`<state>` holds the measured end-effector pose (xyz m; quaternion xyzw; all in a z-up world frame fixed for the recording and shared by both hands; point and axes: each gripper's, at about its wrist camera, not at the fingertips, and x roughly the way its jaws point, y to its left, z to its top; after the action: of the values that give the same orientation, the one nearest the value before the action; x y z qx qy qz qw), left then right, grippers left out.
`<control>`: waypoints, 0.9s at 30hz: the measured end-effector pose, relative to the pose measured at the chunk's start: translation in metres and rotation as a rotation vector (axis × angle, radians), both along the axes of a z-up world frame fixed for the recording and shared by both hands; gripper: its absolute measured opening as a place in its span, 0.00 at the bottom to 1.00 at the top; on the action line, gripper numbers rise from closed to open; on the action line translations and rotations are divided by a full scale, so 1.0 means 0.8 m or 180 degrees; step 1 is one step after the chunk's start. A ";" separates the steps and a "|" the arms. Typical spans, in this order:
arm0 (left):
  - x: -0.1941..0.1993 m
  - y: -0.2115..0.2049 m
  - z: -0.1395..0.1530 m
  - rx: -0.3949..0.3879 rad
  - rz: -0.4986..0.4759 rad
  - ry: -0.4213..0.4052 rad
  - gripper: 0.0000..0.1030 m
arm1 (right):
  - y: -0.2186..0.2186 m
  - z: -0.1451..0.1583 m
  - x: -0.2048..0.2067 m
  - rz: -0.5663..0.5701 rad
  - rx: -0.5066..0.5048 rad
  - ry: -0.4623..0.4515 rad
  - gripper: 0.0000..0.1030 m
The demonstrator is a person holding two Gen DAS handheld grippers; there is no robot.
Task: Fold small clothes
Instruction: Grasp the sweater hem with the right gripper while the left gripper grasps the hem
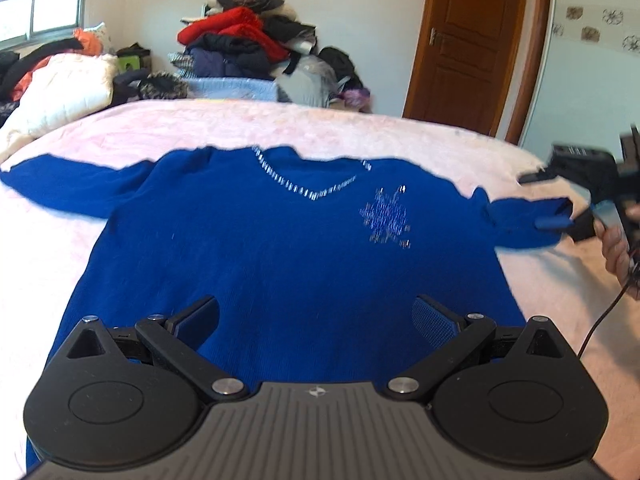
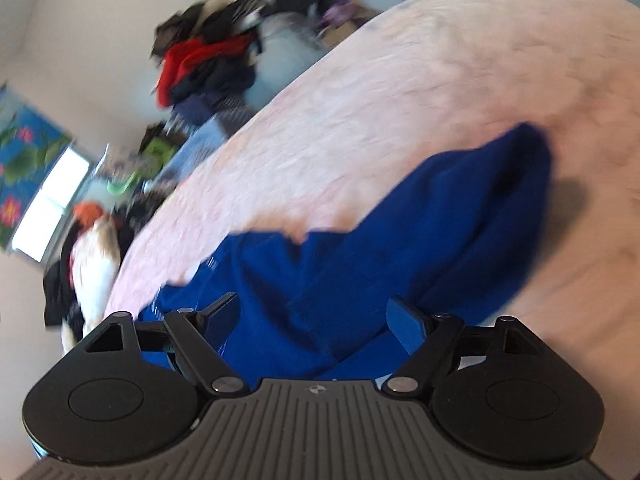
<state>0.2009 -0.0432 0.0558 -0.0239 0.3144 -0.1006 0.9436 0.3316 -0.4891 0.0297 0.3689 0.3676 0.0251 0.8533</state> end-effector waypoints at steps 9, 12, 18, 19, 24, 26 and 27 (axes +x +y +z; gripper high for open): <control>0.026 -0.027 0.001 -0.0020 -0.0191 0.0005 1.00 | -0.048 -0.023 0.001 -0.0330 0.0509 -0.0058 0.82; 0.036 -0.038 0.012 -0.0139 -0.0249 -0.0027 1.00 | -0.034 -0.025 0.015 -0.0225 0.0406 -0.0018 0.84; 0.083 -0.058 0.024 -0.0881 -0.0371 0.0084 1.00 | -0.020 -0.044 0.029 -0.0224 0.0543 -0.0092 0.56; 0.093 -0.063 0.024 -0.1034 -0.0414 0.0145 1.00 | -0.017 -0.047 0.031 -0.0201 0.0549 -0.0099 0.38; 0.146 -0.094 0.014 -0.2031 -0.0743 0.0556 1.00 | -0.006 -0.055 0.029 -0.0095 0.0780 -0.0414 0.17; 0.163 -0.112 0.009 -0.2271 -0.0792 0.0669 1.00 | -0.005 -0.050 0.023 -0.0043 0.0987 -0.0641 0.12; 0.170 -0.123 0.005 -0.2375 -0.0810 0.0701 1.00 | -0.005 -0.048 0.020 -0.0051 0.1097 -0.0771 0.12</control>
<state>0.3372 -0.1418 0.0601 -0.3361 0.3559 -0.3205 0.8110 0.3474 -0.4931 -0.0084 0.5066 0.2496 0.1249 0.8157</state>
